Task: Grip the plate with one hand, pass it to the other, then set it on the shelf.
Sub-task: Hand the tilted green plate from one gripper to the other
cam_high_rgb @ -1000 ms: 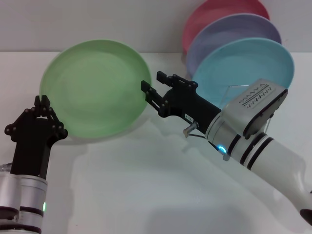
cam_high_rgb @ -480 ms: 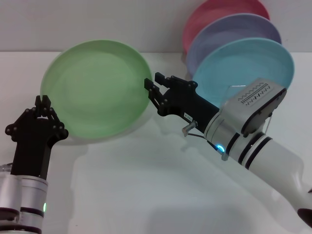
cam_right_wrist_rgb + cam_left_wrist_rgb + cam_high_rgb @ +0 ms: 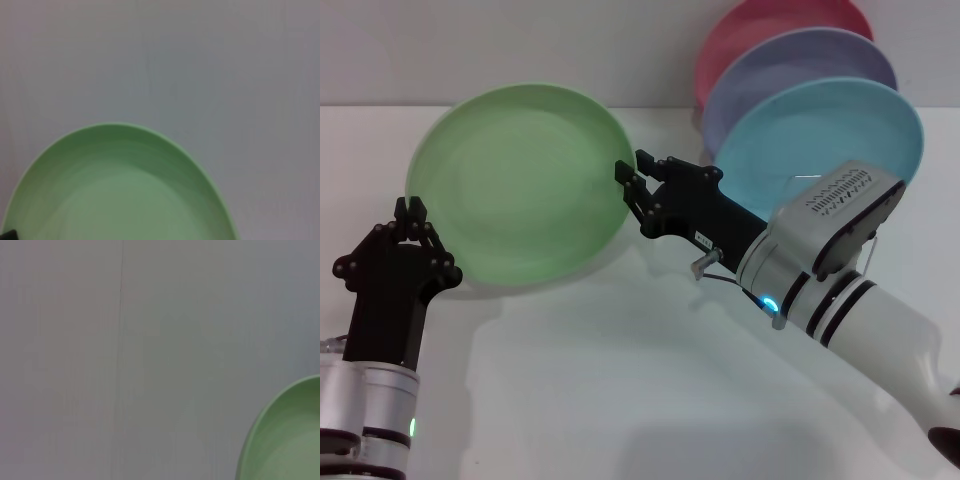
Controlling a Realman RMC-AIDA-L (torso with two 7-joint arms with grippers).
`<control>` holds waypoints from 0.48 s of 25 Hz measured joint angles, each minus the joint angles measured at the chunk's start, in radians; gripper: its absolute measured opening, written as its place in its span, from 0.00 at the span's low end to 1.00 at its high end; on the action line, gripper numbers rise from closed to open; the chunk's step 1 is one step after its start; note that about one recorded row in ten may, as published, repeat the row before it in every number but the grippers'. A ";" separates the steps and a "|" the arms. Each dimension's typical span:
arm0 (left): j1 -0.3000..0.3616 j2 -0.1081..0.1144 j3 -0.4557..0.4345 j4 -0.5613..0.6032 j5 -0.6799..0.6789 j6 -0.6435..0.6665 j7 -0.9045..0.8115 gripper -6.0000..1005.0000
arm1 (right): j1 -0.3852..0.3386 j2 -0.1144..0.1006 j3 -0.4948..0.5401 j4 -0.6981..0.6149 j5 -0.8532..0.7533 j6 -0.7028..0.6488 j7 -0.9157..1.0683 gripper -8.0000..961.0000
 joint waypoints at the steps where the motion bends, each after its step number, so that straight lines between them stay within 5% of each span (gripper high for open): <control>1: 0.000 0.000 0.000 0.000 0.000 0.000 0.000 0.06 | 0.000 0.000 0.002 0.000 0.000 0.000 0.000 0.24; 12: 0.000 0.000 0.001 0.004 0.002 -0.005 -0.005 0.06 | -0.001 0.000 0.009 0.000 0.000 0.003 0.000 0.19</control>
